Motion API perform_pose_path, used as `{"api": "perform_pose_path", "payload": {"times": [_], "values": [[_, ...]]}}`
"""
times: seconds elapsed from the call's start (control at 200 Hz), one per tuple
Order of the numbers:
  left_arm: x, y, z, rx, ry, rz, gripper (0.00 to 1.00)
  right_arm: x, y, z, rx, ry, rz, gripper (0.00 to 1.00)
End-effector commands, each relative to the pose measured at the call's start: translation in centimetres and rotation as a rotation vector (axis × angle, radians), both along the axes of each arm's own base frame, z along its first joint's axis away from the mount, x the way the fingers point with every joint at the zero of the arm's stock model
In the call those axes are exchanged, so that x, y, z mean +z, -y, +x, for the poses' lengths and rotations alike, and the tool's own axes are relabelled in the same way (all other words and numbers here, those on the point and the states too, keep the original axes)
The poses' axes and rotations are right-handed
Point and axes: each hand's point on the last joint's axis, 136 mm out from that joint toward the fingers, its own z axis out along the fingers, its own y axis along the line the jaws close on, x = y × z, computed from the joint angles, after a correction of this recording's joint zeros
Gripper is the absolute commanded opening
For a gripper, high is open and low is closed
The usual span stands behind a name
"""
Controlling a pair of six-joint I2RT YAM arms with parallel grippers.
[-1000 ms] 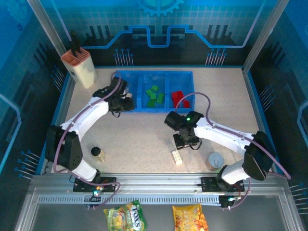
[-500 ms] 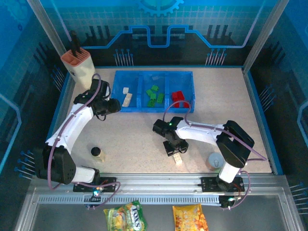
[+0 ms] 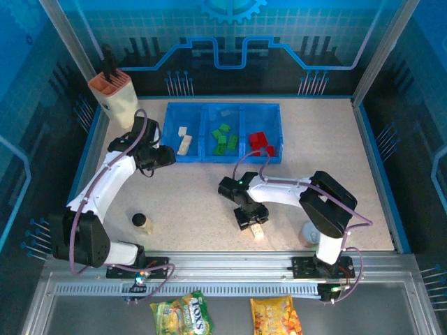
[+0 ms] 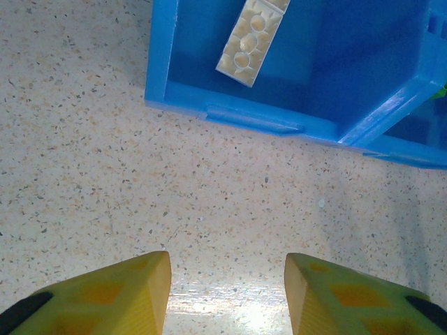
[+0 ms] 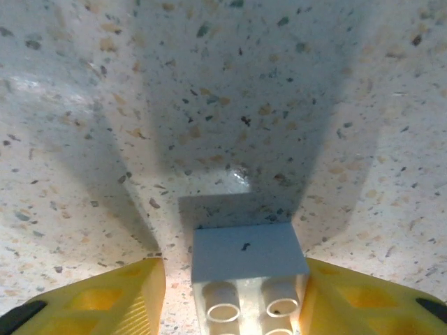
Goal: Sort the legos into containers by color
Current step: Pick up the lego from the bottom-center of the table.
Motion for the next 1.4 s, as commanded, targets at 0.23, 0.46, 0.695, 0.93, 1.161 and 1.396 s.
{"api": "perform_pose_path", "payload": {"times": [0.23,0.46,0.695,0.93,1.161,1.396], "values": [[0.5,-0.1,-1.2,-0.024,0.004,-0.013,0.48,0.3,-0.4,-0.1,0.018,-0.005,0.001,0.32],[1.2,-0.6,-1.6,-0.025,0.012,-0.017,0.48,1.9,-1.9,1.1,0.023,0.033,0.041,0.26],[2.0,-1.7,-2.4,-0.022,0.021,-0.013,0.48,3.8,-3.7,2.6,0.016,0.084,0.092,0.26],[2.2,-3.2,-2.7,0.008,0.089,0.003,0.47,6.1,-7.8,5.7,-0.016,0.189,0.216,0.27],[2.6,-3.6,-2.4,0.020,0.170,0.001,0.47,9.9,-13.5,10.7,-0.029,0.378,0.414,0.28],[2.7,-4.0,-2.0,0.020,0.194,-0.034,0.46,14.4,-18.0,16.4,-0.030,0.626,0.549,0.28]]}}
